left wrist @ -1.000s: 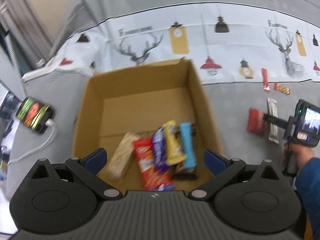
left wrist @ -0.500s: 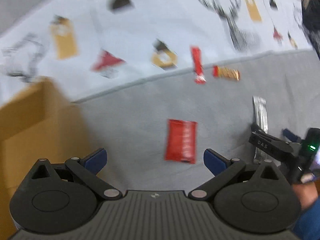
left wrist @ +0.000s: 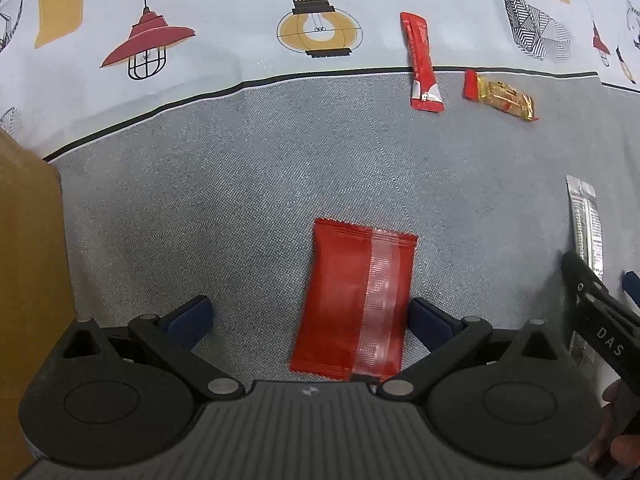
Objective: Organize snacks
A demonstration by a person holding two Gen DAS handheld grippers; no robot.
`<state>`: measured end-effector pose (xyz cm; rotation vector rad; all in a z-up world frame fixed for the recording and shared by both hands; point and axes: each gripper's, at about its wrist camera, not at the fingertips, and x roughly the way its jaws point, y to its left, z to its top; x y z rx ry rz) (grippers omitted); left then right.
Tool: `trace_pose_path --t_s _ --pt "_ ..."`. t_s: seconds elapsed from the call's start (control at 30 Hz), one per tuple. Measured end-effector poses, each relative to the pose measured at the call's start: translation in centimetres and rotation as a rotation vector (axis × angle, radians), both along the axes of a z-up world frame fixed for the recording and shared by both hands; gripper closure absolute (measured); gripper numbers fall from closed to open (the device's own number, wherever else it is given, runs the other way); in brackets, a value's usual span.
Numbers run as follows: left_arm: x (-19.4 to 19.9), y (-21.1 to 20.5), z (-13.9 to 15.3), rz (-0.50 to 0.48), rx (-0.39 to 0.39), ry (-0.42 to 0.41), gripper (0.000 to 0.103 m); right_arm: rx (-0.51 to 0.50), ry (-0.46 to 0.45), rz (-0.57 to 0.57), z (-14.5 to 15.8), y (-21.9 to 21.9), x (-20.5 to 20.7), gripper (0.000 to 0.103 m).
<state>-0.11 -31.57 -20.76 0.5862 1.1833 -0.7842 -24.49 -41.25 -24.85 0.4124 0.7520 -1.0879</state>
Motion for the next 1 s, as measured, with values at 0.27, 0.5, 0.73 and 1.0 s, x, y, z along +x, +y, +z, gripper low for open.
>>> trace_pose_path --t_s 0.27,0.5,0.73,1.0 --pt "1.5 1.8 3.6 0.039 -0.051 0.058 0.058 0.136 -0.077 0.032 2.4 0.8 0.9 0.081" --pt "-1.2 7.6 11.9 -0.011 -0.195 -0.008 0.058 0.118 -0.197 0.032 8.0 4.9 -0.1 0.081" --pt "-5.7 17.9 20.0 -0.029 -0.32 -0.08 0.058 0.057 -0.336 0.163 17.2 14.3 -1.5 0.081" --pt "-9.7 33.4 24.3 0.088 -0.327 -0.233 0.058 0.09 -0.394 0.396 23.0 27.1 -2.5 0.081"
